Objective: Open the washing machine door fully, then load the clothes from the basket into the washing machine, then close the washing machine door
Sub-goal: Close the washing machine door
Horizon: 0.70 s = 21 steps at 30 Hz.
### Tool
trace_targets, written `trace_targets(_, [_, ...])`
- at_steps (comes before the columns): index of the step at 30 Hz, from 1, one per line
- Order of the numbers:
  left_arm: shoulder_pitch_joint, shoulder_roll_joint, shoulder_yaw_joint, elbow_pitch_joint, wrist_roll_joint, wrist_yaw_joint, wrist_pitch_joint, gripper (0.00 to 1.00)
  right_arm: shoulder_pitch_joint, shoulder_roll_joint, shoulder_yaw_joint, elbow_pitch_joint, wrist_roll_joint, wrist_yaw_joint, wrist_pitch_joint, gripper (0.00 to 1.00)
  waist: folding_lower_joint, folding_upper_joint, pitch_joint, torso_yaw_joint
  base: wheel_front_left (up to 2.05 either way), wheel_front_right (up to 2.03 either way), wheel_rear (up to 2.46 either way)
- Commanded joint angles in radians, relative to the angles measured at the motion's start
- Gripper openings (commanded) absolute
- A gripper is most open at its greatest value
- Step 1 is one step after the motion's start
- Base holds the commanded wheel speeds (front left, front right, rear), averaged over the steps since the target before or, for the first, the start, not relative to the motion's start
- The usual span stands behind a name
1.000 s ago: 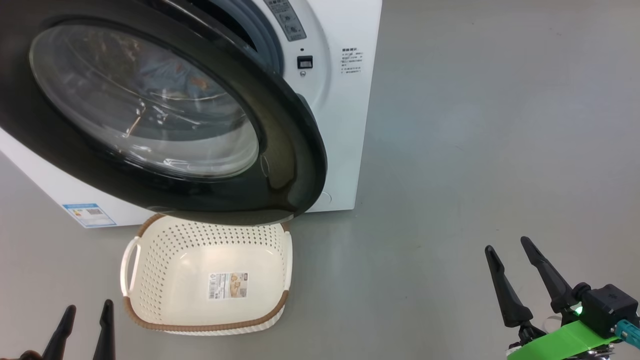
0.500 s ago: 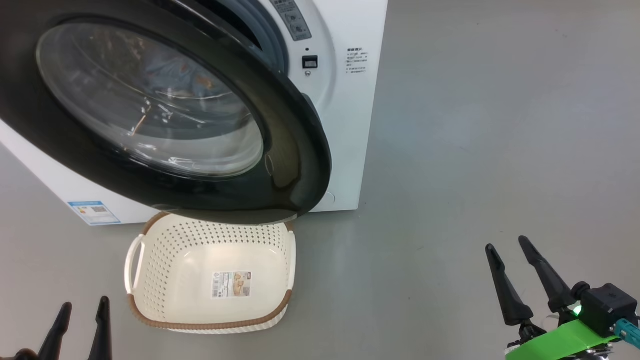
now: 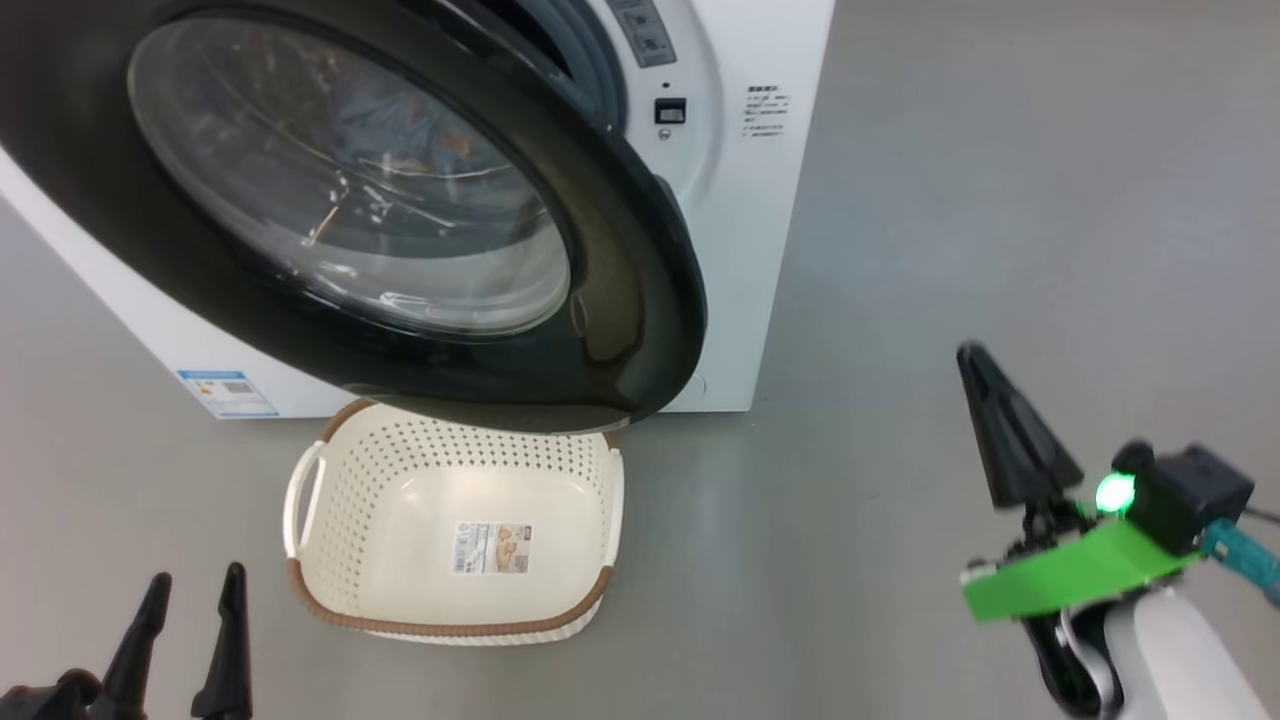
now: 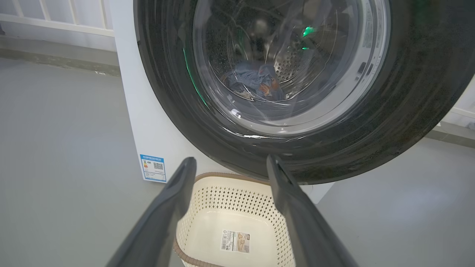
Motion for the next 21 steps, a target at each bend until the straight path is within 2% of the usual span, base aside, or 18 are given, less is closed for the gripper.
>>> trace_targets(1, [-0.046,0.021,0.032,-0.024,-0.002,-0.003,-0.012,1.0,-0.061,0.007,0.03,-0.03,0.009,0.002,-0.005,0.0,0.0,0.0,0.007,0.014,0.0,0.0,0.0])
trace_targets(10, [-0.075,0.005,0.017,-0.023,-0.008,-0.003,-0.012,1.0,-0.231,0.036,0.147,-0.047,0.01,0.002,-0.005,0.0,0.0,0.0,0.01,0.081,0.0,0.0,0.0])
trace_targets(21, [-0.091,0.005,0.005,-0.025,-0.022,-0.003,-0.012,1.0,-0.291,0.038,0.296,0.034,0.037,0.002,-0.005,0.0,0.0,0.0,0.041,0.135,0.0,0.0,0.0])
